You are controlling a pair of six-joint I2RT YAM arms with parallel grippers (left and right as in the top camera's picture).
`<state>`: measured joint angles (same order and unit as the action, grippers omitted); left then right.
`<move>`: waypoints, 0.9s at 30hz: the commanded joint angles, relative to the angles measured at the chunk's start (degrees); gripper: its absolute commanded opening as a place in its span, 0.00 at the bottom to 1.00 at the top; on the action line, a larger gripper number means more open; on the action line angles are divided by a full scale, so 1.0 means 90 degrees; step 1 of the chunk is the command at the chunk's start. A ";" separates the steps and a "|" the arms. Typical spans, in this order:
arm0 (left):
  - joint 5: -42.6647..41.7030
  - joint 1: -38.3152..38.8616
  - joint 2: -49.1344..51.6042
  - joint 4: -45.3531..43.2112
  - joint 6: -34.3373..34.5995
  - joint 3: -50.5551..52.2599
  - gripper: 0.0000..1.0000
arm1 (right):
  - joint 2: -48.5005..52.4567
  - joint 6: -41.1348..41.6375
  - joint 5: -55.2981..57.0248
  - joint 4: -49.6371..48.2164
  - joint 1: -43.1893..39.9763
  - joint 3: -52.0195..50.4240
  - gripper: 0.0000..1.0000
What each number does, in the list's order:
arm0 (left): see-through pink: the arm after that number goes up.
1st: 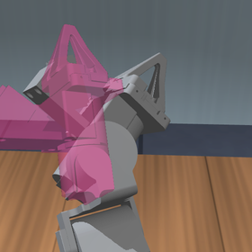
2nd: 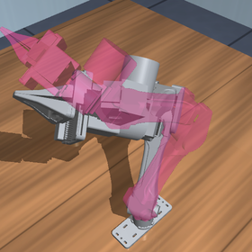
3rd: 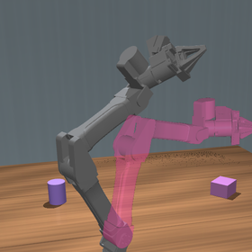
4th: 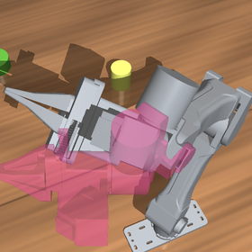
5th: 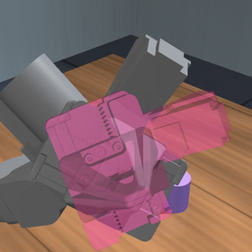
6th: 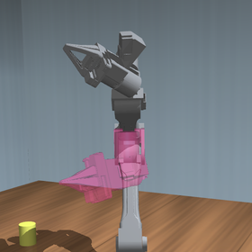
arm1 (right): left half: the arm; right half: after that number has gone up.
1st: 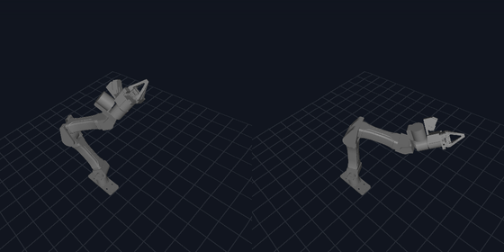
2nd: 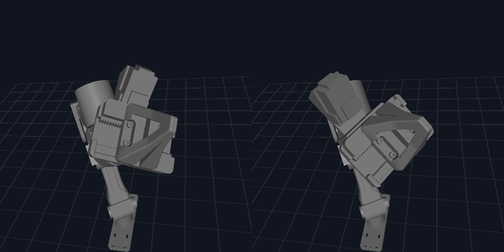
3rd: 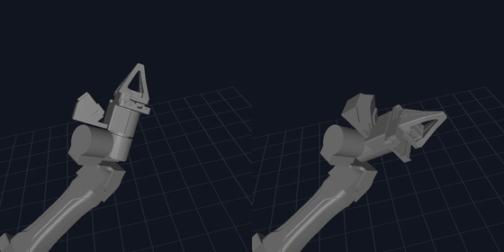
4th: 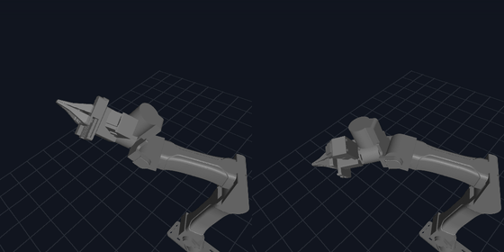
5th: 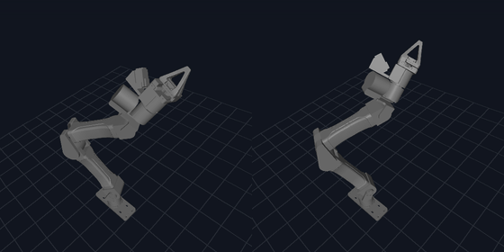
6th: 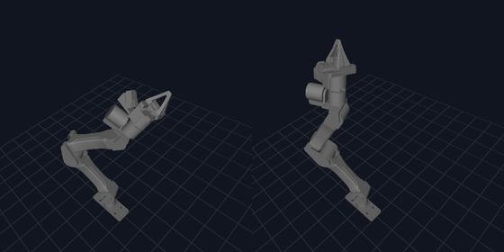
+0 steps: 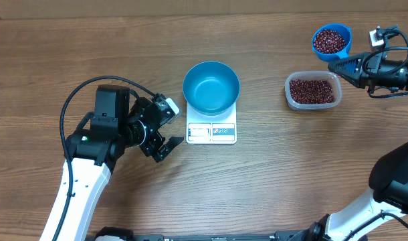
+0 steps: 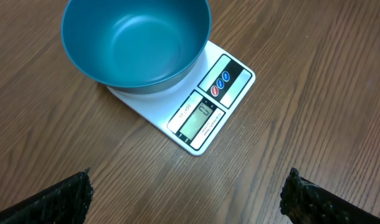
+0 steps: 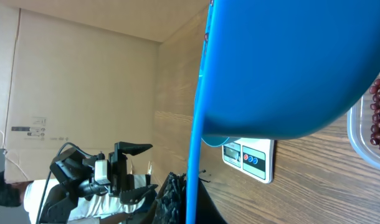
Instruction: Scoop item into bowl and weigh 150g on scale
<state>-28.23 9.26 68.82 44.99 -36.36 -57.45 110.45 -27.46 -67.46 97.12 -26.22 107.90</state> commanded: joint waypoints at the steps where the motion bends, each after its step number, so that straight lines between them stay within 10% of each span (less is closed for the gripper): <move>1: 0.0039 -0.0027 0.0032 0.0002 0.0019 0.0039 1.00 | -0.0260 -0.0119 -0.0155 -0.0005 -0.0017 0.0192 0.04; 27: 0.0036 -0.0027 0.0032 0.0049 0.0087 0.0039 0.99 | -0.0260 -0.0143 -0.0131 -0.0168 -0.0017 0.0192 0.04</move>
<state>-28.23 9.26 68.82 45.25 -36.25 -57.45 110.45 -27.46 -67.44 95.98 -26.22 107.90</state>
